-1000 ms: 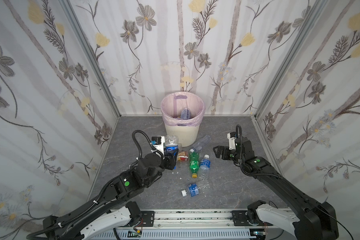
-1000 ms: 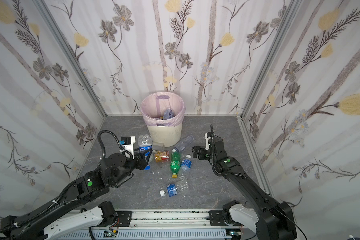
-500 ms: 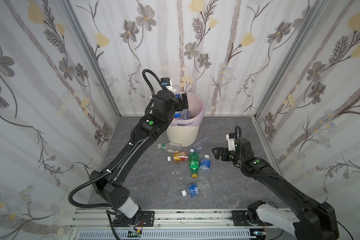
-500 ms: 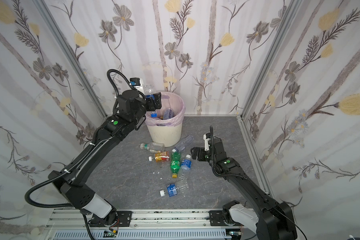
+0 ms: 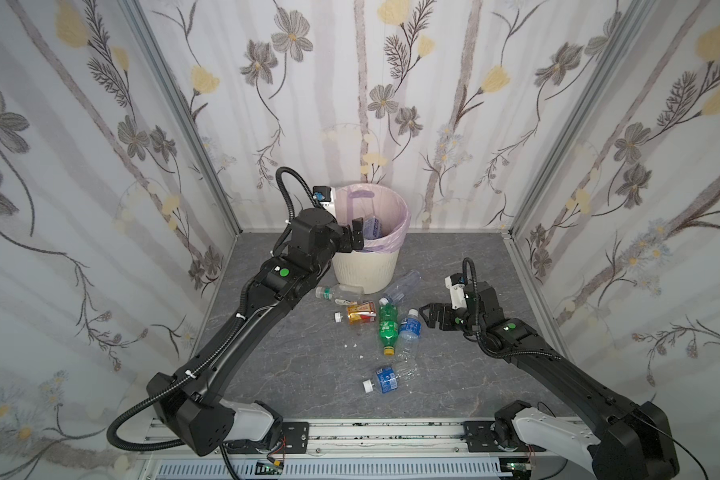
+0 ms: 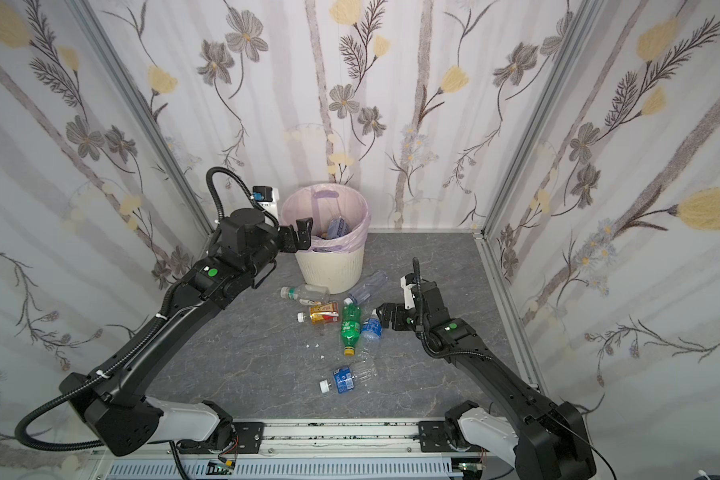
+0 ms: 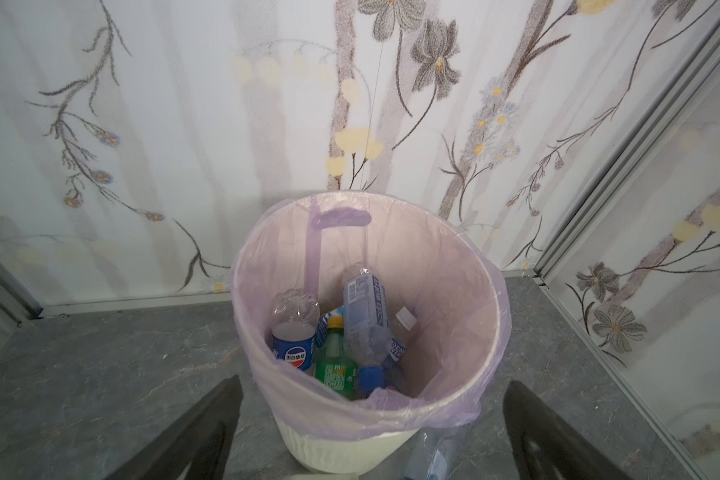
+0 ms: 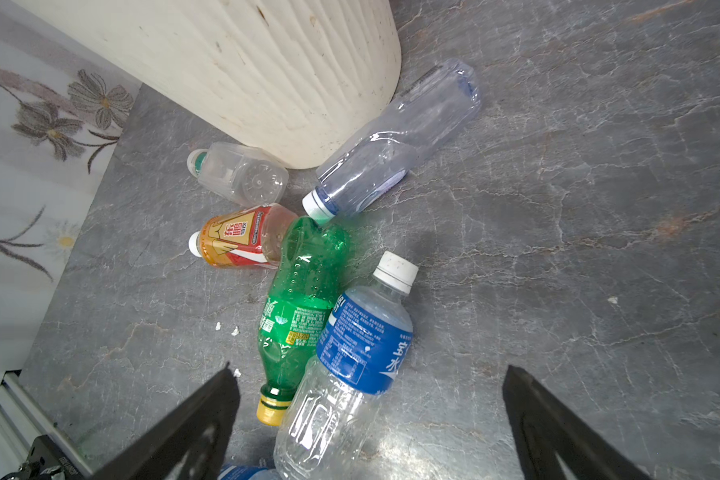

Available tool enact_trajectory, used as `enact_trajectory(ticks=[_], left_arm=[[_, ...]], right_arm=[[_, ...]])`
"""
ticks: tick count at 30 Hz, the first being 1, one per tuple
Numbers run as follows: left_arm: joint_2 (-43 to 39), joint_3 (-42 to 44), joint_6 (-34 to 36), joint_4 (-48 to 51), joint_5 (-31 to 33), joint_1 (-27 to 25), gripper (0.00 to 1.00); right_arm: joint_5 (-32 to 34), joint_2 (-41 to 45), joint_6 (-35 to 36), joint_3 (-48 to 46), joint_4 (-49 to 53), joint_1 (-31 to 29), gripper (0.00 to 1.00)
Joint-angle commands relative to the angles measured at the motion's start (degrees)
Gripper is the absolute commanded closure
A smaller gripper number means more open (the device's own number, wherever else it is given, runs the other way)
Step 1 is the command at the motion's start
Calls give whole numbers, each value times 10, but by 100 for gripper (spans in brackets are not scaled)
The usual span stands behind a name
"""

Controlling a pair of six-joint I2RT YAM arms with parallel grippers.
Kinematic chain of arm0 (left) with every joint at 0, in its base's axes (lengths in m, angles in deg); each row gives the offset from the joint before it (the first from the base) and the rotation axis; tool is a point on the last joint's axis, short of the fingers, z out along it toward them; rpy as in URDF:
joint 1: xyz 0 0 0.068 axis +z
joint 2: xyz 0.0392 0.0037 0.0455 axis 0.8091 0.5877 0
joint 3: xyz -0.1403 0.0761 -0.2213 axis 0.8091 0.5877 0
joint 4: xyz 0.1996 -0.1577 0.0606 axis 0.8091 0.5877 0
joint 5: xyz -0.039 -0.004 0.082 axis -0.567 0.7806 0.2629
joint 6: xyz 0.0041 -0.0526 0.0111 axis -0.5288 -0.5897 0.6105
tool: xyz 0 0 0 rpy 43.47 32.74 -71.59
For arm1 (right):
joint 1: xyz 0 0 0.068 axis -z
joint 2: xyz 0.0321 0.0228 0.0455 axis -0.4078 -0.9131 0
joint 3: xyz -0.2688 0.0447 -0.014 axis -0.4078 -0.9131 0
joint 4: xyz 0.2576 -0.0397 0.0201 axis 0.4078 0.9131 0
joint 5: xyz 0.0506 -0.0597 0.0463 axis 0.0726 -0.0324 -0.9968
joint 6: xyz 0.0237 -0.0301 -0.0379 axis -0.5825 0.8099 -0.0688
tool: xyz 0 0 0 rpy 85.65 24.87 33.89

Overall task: Throw the plastic bottles in the bin
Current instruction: 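Lift the Pepsi bottle over the bin with the left gripper and release, then grasp the blue-labelled white-capped bottle with the right gripper while left withdraws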

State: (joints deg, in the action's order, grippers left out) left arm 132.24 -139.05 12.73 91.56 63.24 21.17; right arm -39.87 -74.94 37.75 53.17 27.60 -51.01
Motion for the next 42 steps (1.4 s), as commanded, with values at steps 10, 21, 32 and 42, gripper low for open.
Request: enact_trajectory(ticks=[10, 21, 32, 42], left_arm=[[-196, 274, -57, 5, -12, 9, 0], [-264, 423, -118, 5, -39, 10, 0], [-282, 498, -143, 5, -57, 10, 0], [-302, 524, -157, 5, -54, 10, 0]], right_arm=[[11, -59, -36, 13, 23, -66, 8], [-2, -162, -58, 3, -30, -84, 14], [24, -255, -48, 38, -42, -88, 23], [94, -218, -27, 41, -26, -89, 33]])
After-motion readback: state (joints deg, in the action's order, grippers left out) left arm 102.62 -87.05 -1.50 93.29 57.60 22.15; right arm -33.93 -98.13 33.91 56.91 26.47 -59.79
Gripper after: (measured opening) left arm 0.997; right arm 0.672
